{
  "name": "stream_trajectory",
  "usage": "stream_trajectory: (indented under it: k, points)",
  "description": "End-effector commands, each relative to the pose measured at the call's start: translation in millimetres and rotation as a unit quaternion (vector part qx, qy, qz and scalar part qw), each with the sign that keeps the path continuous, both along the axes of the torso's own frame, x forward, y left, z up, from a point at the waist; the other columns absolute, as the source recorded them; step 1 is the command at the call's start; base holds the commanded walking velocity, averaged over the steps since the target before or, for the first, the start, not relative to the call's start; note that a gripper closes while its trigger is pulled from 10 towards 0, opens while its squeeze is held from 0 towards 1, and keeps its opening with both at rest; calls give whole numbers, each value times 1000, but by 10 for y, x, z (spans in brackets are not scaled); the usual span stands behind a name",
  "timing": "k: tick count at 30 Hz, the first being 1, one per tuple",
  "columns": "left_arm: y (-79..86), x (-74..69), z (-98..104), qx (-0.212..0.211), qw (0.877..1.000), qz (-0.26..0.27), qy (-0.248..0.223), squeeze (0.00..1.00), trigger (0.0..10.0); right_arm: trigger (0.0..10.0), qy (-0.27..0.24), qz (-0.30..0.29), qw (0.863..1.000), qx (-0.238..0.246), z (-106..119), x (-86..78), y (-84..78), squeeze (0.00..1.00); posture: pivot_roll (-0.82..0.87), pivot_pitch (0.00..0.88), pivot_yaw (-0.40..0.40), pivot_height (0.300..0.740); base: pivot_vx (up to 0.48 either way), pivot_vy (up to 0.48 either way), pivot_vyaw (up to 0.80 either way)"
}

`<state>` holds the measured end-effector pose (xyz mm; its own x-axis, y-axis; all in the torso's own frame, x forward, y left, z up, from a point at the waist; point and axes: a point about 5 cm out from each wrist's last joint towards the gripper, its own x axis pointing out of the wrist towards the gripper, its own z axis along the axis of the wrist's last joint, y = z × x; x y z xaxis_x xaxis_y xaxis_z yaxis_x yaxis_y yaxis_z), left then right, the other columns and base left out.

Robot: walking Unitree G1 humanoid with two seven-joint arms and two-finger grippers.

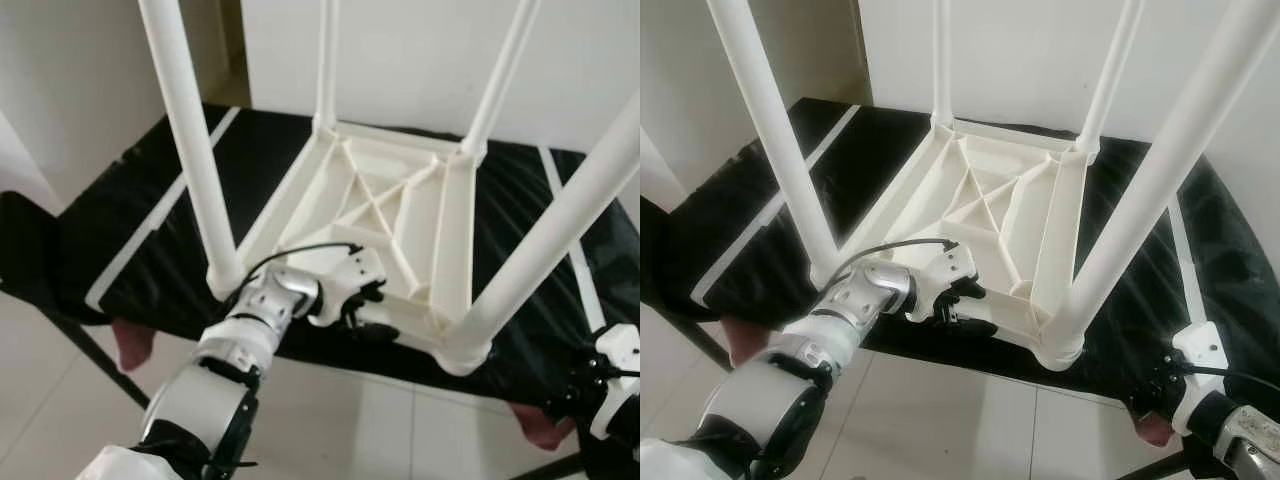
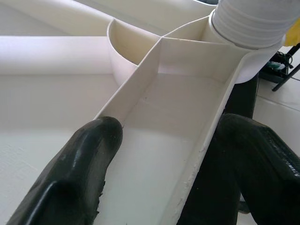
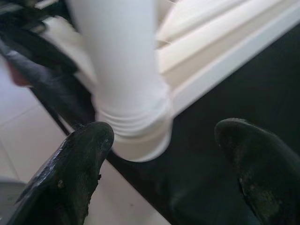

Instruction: Building children table

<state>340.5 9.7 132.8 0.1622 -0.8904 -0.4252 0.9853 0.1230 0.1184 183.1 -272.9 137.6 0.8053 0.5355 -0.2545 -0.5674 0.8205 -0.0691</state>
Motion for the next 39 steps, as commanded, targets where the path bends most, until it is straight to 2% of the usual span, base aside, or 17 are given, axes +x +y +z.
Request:
stream_trajectory:
  k: [1, 5, 7, 9, 14, 18, 22, 26, 30, 35, 38, 39]
  points:
    - [102, 290, 159, -40, 957, 256, -129, 0, 10000, 10000, 6, 16, 1000, 1, 16, -15, 30, 0, -48, 42, 8, 740, 0, 0, 0]
    - [112, 292, 182, -52, 959, 249, -127, 0, 10000, 10000, 0, 24, 1000, 3, 29, 14, 80, 0, -44, 41, 9, 740, 0, 0, 0]
    - [138, 287, 273, -87, 961, 232, -122, 0, 10000, 10000, -20, 37, 999, 23, 40, 149, 247, 0, -28, 40, 3, 740, 0, 0, 0]
    - [150, 286, 297, -94, 961, 228, -122, 0, 10000, 10000, -27, 39, 999, 24, 35, 195, 297, 0, -28, 40, 3, 740, 0, 0, 0]
    - [187, 275, 314, -89, 964, 215, -128, 0, 10000, 10000, -41, 48, 998, 28, 39, 278, 404, 0, -19, 37, 1, 740, 0, 0, 0]
    - [319, 200, 362, -86, 972, 168, -137, 0, 10000, 10000, -58, 55, 996, 38, 49, 430, 540, 0, -5, 36, -7, 740, 0, 0, 0]
    - [449, 122, 384, -88, 977, 139, -138, 0, 10000, 10000, -75, 33, 996, 30, 51, 560, 524, 0, 8, 35, -17, 740, 0, 0, 0]
    - [556, 31, 415, -108, 980, 122, -118, 0, 10000, 10000, -86, 10, 996, 30, 55, 659, 506, 0, 10, 38, -25, 740, 0, 0, 0]
    - [599, -48, 414, -118, 982, 108, -101, 0, 10000, 10000, -95, 2, 995, 22, 65, 727, 499, 0, 11, 38, -27, 740, 0, 0, 0]
    - [606, -100, 359, -109, 982, 116, -98, 0, 10000, 10000, -92, 7, 996, 13, 52, 782, 479, 0, 17, 39, -35, 740, 0, 0, 0]
    - [616, -204, 320, -111, 982, 126, -87, 0, 10000, 10000, -92, -10, 996, -19, 16, 942, 384, 0, 21, 38, -50, 740, 0, 0, 0]
    - [626, -258, 316, -115, 983, 123, -79, 0, 10000, 10000, -95, -15, 995, -15, 26, 1006, 387, 0, 20, 38, -56, 740, 0, 0, 0]
